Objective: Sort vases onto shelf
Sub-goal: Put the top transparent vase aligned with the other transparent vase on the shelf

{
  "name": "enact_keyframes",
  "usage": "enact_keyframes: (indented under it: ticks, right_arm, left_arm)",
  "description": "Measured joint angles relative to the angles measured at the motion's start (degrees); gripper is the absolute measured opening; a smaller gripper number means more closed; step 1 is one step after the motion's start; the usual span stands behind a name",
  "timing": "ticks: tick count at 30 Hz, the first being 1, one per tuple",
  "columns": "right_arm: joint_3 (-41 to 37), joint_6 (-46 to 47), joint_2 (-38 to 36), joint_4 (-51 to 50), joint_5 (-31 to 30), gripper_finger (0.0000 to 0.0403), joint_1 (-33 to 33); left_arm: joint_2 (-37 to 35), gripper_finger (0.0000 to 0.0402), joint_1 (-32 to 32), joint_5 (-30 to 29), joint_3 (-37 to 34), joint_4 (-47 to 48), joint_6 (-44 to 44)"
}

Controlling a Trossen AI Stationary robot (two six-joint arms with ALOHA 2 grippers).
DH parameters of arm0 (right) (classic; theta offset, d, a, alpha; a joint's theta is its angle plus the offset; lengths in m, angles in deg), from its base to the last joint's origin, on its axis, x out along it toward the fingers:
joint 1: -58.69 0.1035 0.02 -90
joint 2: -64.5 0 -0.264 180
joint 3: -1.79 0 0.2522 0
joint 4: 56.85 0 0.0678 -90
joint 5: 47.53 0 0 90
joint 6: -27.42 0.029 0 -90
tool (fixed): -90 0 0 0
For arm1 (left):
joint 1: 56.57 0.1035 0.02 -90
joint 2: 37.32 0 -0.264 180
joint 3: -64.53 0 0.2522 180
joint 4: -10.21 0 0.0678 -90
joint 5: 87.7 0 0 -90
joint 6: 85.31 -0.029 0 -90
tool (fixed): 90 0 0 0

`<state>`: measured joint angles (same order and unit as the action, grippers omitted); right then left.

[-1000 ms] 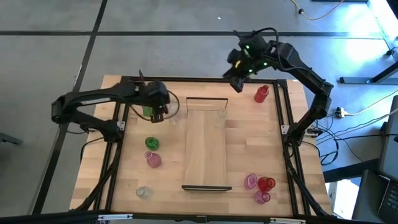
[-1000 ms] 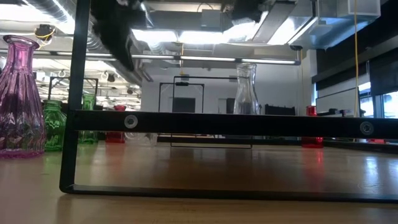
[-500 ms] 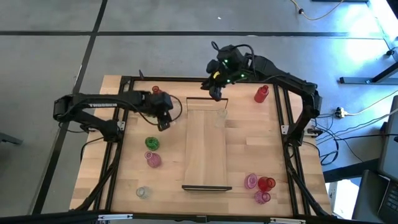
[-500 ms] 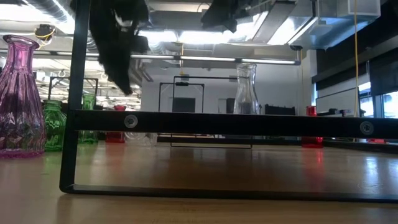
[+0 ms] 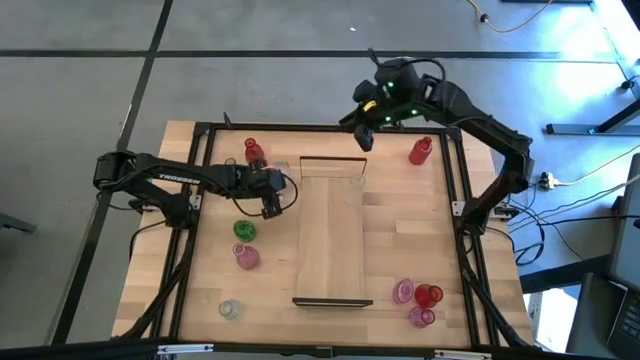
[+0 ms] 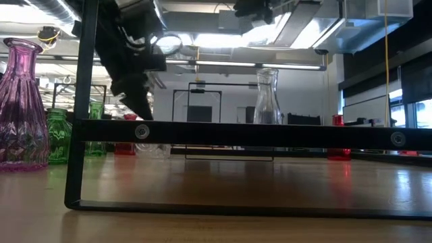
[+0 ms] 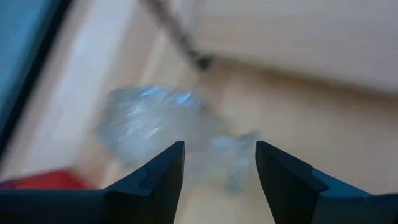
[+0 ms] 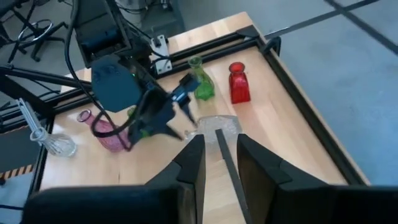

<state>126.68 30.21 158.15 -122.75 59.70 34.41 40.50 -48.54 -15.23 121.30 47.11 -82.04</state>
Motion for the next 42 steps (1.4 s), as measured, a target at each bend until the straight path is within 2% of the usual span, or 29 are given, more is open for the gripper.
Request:
enact_keyframes:
  ticks: [3, 8, 14, 16, 20, 28, 38, 42]
  right_arm:
    - [0.02, -0.22, -0.88, -0.65, -0.32, 0.0076, -0.24]
    - [0.02, -1.84, -1.60, -1.89, -1.33, 0.0076, -0.24]
    - [0.02, -2.66, -1.62, -3.78, -1.20, 0.0076, -0.21]
    - [0.02, -3.04, -1.62, -4.49, -1.22, 0.0076, -0.21]
    - [0.02, -3.11, -1.60, -5.91, -1.20, 0.0076, -0.21]
    - [0.02, -3.15, -1.60, -8.55, -1.18, 0.0076, -0.21]
    - [0.02, -3.14, -1.57, -8.49, -1.18, 0.0076, -0.21]
    - [0.02, -3.02, -1.57, -8.49, -1.18, 0.0076, -0.21]
  left_arm:
    - [0.22, 0.0191, -0.18, 3.12, 0.01, 0.06, -0.15]
    - [1.43, 0.0191, -1.17, -0.92, 0.07, -0.29, -2.25]
    - [4.54, 0.0191, -2.77, -1.56, 0.07, 0.79, -3.94]
    - [6.50, 0.0191, -3.51, -3.36, 0.05, 0.85, -3.87]
    - [9.84, 0.0191, -5.20, -10.68, 0.09, 1.97, -3.54]
    - [10.90, 0.0191, -5.89, -18.75, 0.15, 0.36, 1.09]
    - [10.17, 0.0191, -6.10, -22.46, 0.18, 0.44, 0.66]
    - [9.76, 0.0191, -6.90, -23.82, 2.87, 6.72, 0.64]
